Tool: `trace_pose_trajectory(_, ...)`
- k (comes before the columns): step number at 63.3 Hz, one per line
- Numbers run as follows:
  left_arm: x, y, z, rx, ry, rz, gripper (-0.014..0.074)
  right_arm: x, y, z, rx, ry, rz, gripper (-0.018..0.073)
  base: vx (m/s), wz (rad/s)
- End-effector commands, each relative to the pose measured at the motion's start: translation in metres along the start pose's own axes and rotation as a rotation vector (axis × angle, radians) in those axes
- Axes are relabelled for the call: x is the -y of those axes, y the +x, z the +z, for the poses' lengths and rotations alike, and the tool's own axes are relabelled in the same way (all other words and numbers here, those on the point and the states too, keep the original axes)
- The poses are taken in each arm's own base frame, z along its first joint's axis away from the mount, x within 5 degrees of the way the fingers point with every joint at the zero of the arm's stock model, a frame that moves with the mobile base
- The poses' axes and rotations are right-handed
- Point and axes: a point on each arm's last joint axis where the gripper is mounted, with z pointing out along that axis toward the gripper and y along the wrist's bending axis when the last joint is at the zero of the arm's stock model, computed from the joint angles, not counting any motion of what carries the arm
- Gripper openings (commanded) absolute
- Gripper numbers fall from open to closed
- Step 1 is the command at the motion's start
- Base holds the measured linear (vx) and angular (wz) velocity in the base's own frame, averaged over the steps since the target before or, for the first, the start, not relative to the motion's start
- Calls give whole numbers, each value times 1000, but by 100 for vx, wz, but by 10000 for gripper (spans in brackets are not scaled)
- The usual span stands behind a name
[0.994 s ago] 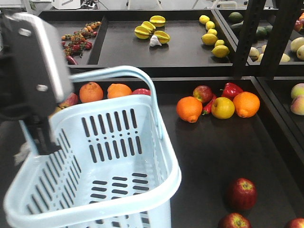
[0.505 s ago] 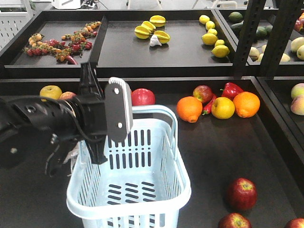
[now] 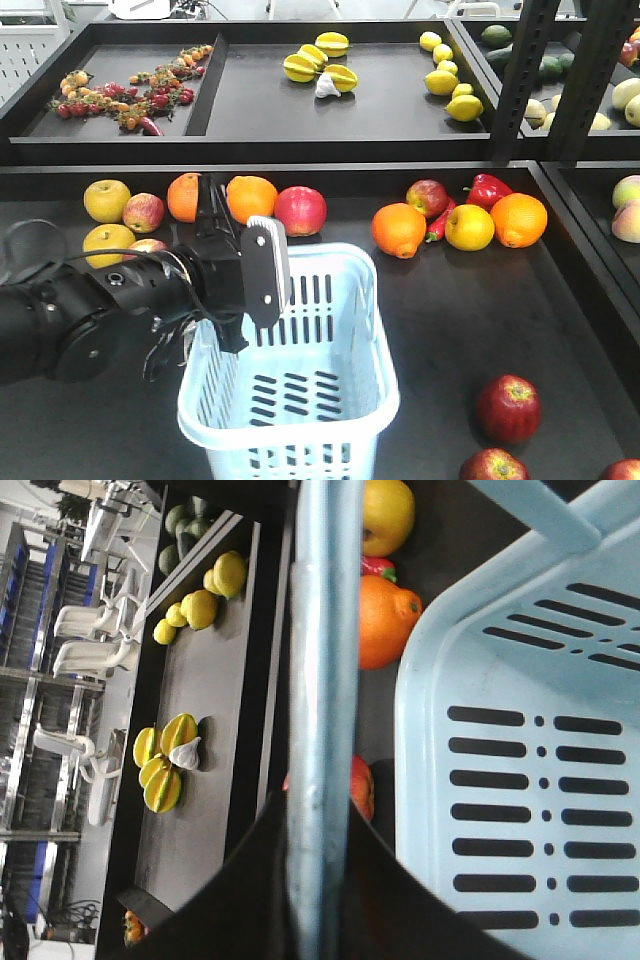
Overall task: Pick three apples into basket with both arms
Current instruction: 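Lower the light-blue basket onto the table with the left gripper, then open the left gripper and release the basket handle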
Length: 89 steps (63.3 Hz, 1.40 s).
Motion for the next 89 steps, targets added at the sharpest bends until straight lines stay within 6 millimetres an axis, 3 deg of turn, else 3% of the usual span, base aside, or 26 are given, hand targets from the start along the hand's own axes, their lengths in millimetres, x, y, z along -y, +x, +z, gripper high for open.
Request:
trace_pose_trajectory(1, -20, -9, -4, 67, -130, 22, 9, 0, -3, 0, 74, 0, -14, -8, 0, 0)
trace_pose_trajectory(19, -10, -5, 10, 70, -122, 11, 20, 0, -3, 0, 74, 0, -14, -8, 0, 0)
trace_pose_trajectory(38, -7, -3, 12, 56, -97, 10, 69, 0, -3, 0, 74, 0, -14, -8, 0, 0)
trace_pose_trajectory(47, -3, -1, 12, 32, -57, 10, 169, 0, -3, 0, 74, 0, -14, -8, 0, 0)
trace_pose_trajectory(73, 8, 5, 10, -49, 77, -8, 651, 0, -3, 0, 74, 0, -14, -8, 0, 0)
trace_pose_trajectory(80, 4, 4, 3, -61, 83, -35, 708, 0, -3, 0, 74, 0, -14, -8, 0, 0)
trace_pose_trajectory(89, -5, 0, -15, -83, 87, -118, 704, 0, -3, 0, 74, 0, -14, -8, 0, 0)
